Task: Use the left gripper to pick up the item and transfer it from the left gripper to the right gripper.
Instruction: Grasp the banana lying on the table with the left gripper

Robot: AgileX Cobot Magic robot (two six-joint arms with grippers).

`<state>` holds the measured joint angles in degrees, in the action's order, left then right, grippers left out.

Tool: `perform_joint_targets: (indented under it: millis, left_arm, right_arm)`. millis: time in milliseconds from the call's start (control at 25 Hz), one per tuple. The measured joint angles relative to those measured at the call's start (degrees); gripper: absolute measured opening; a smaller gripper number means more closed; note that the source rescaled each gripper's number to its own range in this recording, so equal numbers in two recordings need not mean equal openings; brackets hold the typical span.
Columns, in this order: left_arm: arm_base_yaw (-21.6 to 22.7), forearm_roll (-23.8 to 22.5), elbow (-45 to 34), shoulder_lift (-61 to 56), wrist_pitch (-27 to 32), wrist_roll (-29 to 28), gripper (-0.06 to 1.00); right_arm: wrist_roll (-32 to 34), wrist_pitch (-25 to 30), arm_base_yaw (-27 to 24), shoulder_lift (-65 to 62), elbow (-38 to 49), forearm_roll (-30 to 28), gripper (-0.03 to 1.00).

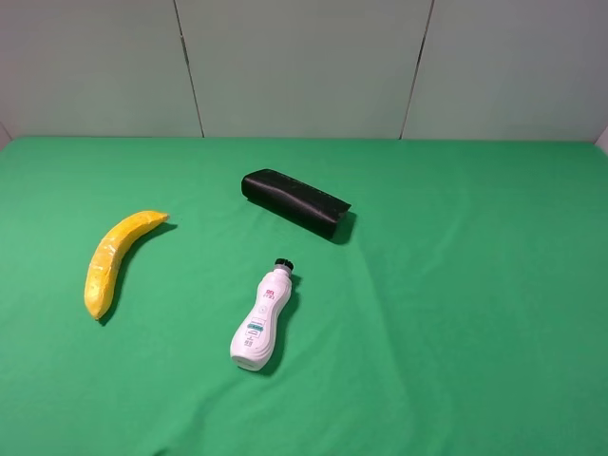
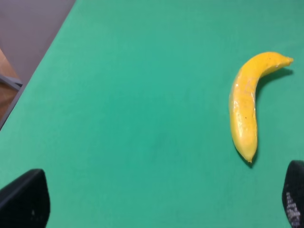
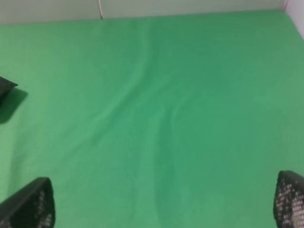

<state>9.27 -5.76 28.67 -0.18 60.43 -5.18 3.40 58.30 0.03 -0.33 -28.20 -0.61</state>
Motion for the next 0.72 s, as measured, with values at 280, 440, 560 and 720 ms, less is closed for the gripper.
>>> perform_joint_targets:
  millis: [280, 440, 560, 720]
  left_arm:
    - [0.00, 0.00, 0.00, 0.00, 0.00, 0.00, 0.97]
    - [0.00, 0.00, 0.00, 0.00, 0.00, 0.00, 0.97]
    - [0.00, 0.00, 0.00, 0.00, 0.00, 0.00, 0.97]
    - [0.00, 0.00, 0.00, 0.00, 0.00, 0.00, 0.97]
  right_arm:
    - [0.00, -0.06, 0.00, 0.00, 0.00, 0.00, 1.00]
    - [0.00, -0.06, 0.00, 0.00, 0.00, 0.00, 1.00]
    - [0.00, -0.06, 0.00, 0.00, 0.00, 0.00, 1.00]
    - [0.00, -0.06, 0.00, 0.00, 0.00, 0.00, 1.00]
